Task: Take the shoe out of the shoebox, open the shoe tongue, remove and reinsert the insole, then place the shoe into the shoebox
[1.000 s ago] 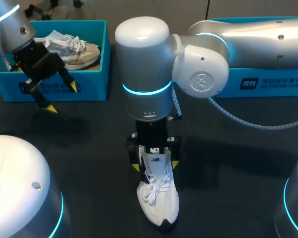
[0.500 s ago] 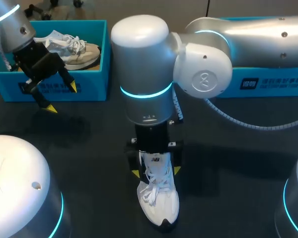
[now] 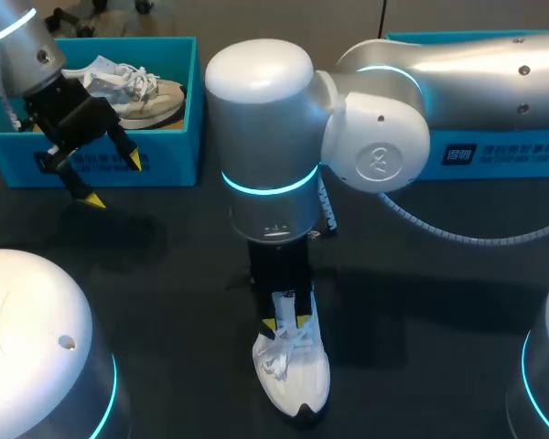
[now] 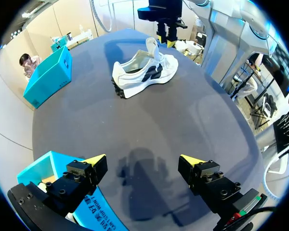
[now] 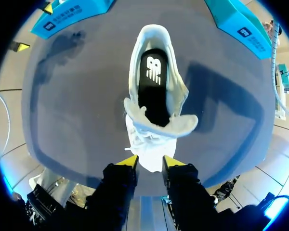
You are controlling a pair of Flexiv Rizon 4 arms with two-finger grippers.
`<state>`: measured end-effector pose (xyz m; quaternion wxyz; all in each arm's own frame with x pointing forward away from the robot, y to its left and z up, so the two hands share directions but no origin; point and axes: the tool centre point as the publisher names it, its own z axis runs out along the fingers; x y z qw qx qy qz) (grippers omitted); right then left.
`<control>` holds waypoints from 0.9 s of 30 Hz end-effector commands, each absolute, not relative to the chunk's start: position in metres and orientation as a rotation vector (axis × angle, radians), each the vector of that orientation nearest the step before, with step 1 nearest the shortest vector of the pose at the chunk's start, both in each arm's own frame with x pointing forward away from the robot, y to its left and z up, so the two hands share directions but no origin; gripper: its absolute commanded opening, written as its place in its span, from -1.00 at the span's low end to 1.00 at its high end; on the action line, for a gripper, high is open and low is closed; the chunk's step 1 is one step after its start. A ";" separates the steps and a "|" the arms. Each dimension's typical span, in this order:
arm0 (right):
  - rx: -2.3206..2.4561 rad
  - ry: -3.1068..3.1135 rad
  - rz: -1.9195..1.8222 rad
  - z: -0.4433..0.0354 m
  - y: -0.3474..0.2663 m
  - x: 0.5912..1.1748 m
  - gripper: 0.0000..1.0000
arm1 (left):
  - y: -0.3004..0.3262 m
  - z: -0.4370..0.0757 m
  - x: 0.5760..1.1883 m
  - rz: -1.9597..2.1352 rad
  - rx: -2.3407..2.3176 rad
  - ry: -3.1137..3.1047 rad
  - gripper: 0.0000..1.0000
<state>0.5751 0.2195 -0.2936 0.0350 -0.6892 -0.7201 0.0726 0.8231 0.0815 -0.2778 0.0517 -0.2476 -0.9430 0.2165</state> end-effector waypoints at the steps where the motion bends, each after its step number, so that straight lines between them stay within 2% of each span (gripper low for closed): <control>1: -2.174 -2.206 0.207 -0.300 0.226 0.578 -0.52 | 0.082 -0.277 0.822 0.652 -0.753 -2.870 1.00; 3: -2.196 -2.202 0.227 -0.303 0.222 0.583 -0.63 | 0.082 -0.277 0.822 0.652 -0.753 -2.870 1.00; 15: -2.140 -2.235 0.207 -0.320 0.216 0.615 -0.77 | 0.082 -0.277 0.822 0.652 -0.753 -2.870 1.00; 19: -2.126 -2.236 0.192 -0.324 0.213 0.621 -0.88 | 0.082 -0.277 0.822 0.652 -0.753 -2.870 1.00; 27: -2.154 -2.239 0.201 -0.317 0.215 0.617 -0.84 | 0.082 -0.277 0.822 0.652 -0.753 -2.870 1.00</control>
